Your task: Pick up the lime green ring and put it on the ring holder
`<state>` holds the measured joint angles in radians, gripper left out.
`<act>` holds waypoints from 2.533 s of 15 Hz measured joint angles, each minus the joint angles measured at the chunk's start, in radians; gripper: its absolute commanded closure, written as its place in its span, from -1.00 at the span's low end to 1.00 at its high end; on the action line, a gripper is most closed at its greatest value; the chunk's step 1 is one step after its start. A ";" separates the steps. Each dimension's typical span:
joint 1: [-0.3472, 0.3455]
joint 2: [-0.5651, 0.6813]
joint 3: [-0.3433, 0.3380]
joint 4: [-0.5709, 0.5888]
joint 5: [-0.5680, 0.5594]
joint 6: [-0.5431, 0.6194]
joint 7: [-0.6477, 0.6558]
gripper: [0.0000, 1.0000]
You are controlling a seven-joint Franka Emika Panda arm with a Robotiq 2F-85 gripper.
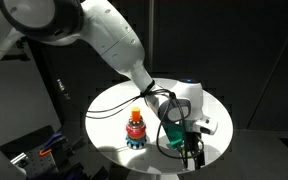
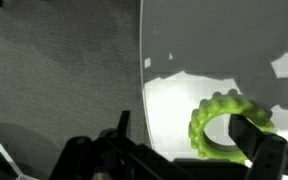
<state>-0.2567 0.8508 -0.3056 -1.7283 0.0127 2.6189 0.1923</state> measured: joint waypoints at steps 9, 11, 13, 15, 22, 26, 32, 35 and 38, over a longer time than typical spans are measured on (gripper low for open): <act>0.025 -0.046 -0.002 -0.079 -0.024 0.000 -0.015 -1.00; 0.029 -0.056 -0.002 -0.097 -0.025 0.000 -0.025 -1.00; 0.031 -0.069 -0.002 -0.116 -0.025 0.000 -0.040 -1.00; 0.033 -0.083 -0.002 -0.135 -0.026 0.000 -0.054 -1.00; 0.035 -0.139 -0.002 -0.202 -0.043 0.000 -0.095 -1.00; 0.035 -0.159 0.000 -0.224 -0.046 0.000 -0.105 -1.00; 0.028 -0.162 0.029 -0.224 -0.041 0.000 -0.105 -1.00; 0.020 -0.162 0.049 -0.224 -0.030 0.001 -0.105 -1.00; 0.010 -0.162 0.067 -0.221 -0.008 0.004 -0.105 -1.00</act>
<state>-0.2465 0.6884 -0.2388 -1.9495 0.0044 2.6226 0.0873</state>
